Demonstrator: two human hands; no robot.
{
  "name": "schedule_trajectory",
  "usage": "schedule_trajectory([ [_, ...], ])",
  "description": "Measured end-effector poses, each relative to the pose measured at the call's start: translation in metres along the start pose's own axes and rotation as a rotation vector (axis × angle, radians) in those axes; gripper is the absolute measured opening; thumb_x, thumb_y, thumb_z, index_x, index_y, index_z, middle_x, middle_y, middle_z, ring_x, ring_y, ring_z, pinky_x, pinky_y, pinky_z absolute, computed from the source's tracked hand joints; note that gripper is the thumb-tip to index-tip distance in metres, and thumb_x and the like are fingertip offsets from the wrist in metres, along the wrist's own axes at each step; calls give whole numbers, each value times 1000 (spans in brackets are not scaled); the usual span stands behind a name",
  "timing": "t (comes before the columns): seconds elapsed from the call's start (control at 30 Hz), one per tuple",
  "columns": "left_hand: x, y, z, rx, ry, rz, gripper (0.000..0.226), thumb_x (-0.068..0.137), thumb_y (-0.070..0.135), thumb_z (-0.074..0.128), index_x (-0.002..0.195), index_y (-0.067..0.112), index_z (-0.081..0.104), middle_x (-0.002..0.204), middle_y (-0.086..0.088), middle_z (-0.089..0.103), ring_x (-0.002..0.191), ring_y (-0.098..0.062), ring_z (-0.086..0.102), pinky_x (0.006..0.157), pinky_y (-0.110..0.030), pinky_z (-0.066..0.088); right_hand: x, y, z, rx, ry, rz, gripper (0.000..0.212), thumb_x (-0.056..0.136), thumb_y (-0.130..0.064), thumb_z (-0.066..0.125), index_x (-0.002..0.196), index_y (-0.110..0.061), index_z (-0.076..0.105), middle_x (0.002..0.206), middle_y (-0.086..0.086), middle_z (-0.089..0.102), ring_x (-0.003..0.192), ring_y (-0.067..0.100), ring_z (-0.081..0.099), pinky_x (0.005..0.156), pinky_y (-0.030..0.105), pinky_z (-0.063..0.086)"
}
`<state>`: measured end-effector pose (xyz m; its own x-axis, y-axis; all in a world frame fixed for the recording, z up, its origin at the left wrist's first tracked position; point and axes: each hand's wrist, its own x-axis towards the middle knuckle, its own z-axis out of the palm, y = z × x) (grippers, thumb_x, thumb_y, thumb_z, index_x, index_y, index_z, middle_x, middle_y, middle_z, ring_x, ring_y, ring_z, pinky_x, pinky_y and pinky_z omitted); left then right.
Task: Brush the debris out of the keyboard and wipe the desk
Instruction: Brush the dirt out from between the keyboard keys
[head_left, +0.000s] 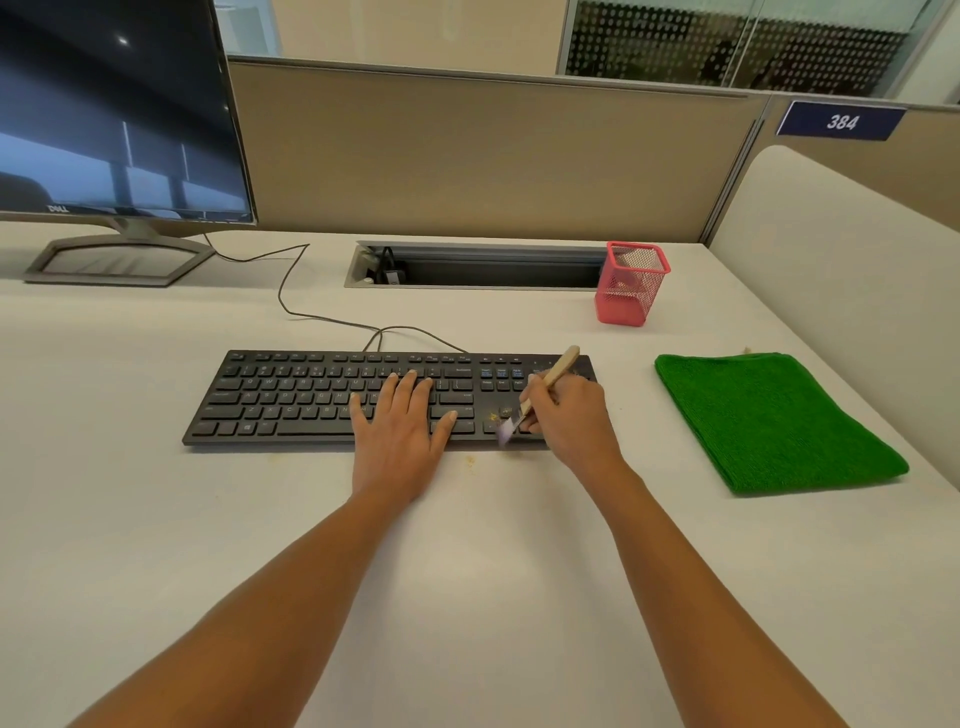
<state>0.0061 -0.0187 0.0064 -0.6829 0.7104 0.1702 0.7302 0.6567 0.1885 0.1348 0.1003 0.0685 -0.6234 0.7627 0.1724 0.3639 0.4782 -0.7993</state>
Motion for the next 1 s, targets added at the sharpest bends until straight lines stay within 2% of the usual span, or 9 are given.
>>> schedule_trajectory([
  [0.17,1,0,1,1,2,1,59,98,52,21,149,21,23,157,2,18,146,-17,8,115,-52,1,2,-8,1,19,-35,-105,35,97,-25,46,91,0,69,81,18,69,77,30,67,76,46,55],
  [0.23,1,0,2,-1,5,3,59,98,52,21,148,21,24,157,2,18,146,-17,9,115,-52,1,1,-9,4,-34,-133,-145,31,97,-25,46,94,-4,68,74,14,67,69,24,64,72,31,54],
  [0.3,1,0,2,3,7,2,59,98,52,21,148,21,23,157,2,19,146,-18,9,115,-52,1,0,-11,2,-148,-156,-169,33,98,-24,44,94,-1,67,65,5,61,57,13,53,58,12,42],
  [0.37,1,-1,3,9,12,4,62,97,55,16,148,21,24,157,2,19,146,-18,9,115,-52,1,3,-11,-1,-218,-131,-161,38,99,-26,41,95,2,67,73,10,65,61,15,56,58,16,42],
  [0.5,1,-1,2,13,30,15,85,81,63,-8,148,21,26,156,2,22,145,-18,12,115,-53,3,8,-14,-6,-110,-66,-121,39,98,-27,42,96,2,68,84,16,69,76,25,67,76,35,56],
  [0.6,1,-1,2,10,12,4,64,97,57,11,148,20,24,157,2,20,146,-18,10,115,-52,2,7,-15,-7,-144,-88,-129,37,99,-27,42,100,-1,67,80,6,65,70,15,61,64,16,46],
  [0.63,1,-1,2,8,9,3,60,99,54,17,148,20,24,157,2,20,146,-18,10,115,-52,1,7,-15,-7,-171,-114,-127,36,99,-27,42,100,-1,67,80,4,64,69,13,59,62,16,44],
  [0.8,1,0,1,10,0,9,60,98,52,20,149,21,22,157,2,18,146,-18,8,115,-52,1,11,-12,-7,-159,-164,-60,38,98,-24,43,91,4,67,83,18,69,77,30,68,78,43,55],
  [1.0,1,-1,2,7,14,10,60,99,53,17,148,20,24,157,1,19,146,-18,10,115,-52,1,9,-11,-7,-94,-54,-65,39,98,-26,43,93,4,68,77,11,69,78,28,67,79,40,55],
])
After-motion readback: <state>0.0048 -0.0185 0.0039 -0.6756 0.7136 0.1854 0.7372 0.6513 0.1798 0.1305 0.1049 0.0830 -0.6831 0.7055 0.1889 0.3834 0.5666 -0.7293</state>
